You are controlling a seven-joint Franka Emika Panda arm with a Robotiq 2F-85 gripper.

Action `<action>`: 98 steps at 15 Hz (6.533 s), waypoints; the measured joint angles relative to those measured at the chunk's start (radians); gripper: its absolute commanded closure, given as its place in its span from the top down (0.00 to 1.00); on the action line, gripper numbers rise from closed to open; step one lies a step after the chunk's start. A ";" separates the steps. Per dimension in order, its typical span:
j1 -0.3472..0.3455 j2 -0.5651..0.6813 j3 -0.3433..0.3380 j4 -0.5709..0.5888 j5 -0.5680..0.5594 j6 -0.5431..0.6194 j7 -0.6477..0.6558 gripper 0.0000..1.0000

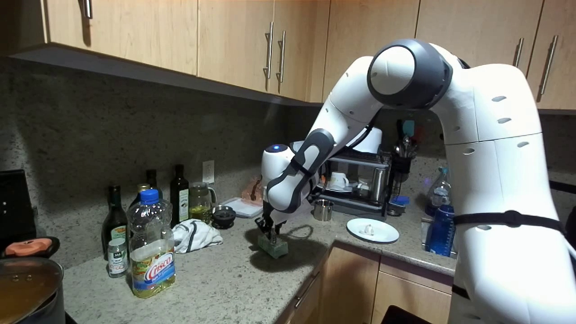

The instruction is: Put the juice box upright

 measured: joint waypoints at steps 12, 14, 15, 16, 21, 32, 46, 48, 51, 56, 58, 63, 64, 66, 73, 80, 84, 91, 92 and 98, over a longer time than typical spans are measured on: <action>0.003 -0.093 -0.001 -0.015 -0.164 0.000 0.158 1.00; 0.005 -0.113 0.004 -0.028 -0.200 0.000 0.193 1.00; 0.005 -0.122 0.009 -0.036 -0.211 -0.001 0.206 1.00; 0.005 -0.128 0.014 -0.043 -0.218 -0.001 0.211 1.00; -0.001 -0.137 0.034 -0.071 -0.219 -0.001 0.211 1.00; -0.023 -0.095 0.044 -0.133 -0.074 -0.029 0.200 1.00; -0.088 -0.012 0.051 -0.118 0.107 -0.022 0.000 1.00; -0.097 -0.004 0.053 -0.108 0.133 -0.021 -0.040 1.00; -0.101 0.006 0.065 -0.091 0.186 -0.021 -0.097 1.00; -0.102 0.022 0.090 -0.056 0.250 -0.021 -0.154 1.00; -0.102 0.026 0.092 -0.044 0.267 -0.021 -0.170 1.00; -0.114 0.041 0.095 -0.023 0.295 -0.021 -0.193 0.90; -0.116 0.044 0.096 -0.021 0.298 -0.021 -0.193 0.88; -0.118 0.049 0.098 -0.019 0.299 -0.021 -0.194 0.86; -0.123 0.066 0.112 -0.010 0.302 -0.021 -0.194 0.79; -0.125 0.074 0.112 -0.003 0.303 -0.021 -0.194 0.69; -0.125 0.074 0.112 -0.003 0.303 -0.021 -0.194 0.63; -0.125 0.074 0.112 -0.001 0.303 -0.021 -0.194 0.60; -0.125 0.074 0.112 -0.001 0.303 -0.021 -0.194 0.60; -0.124 0.074 0.109 0.000 0.294 -0.027 -0.194 0.57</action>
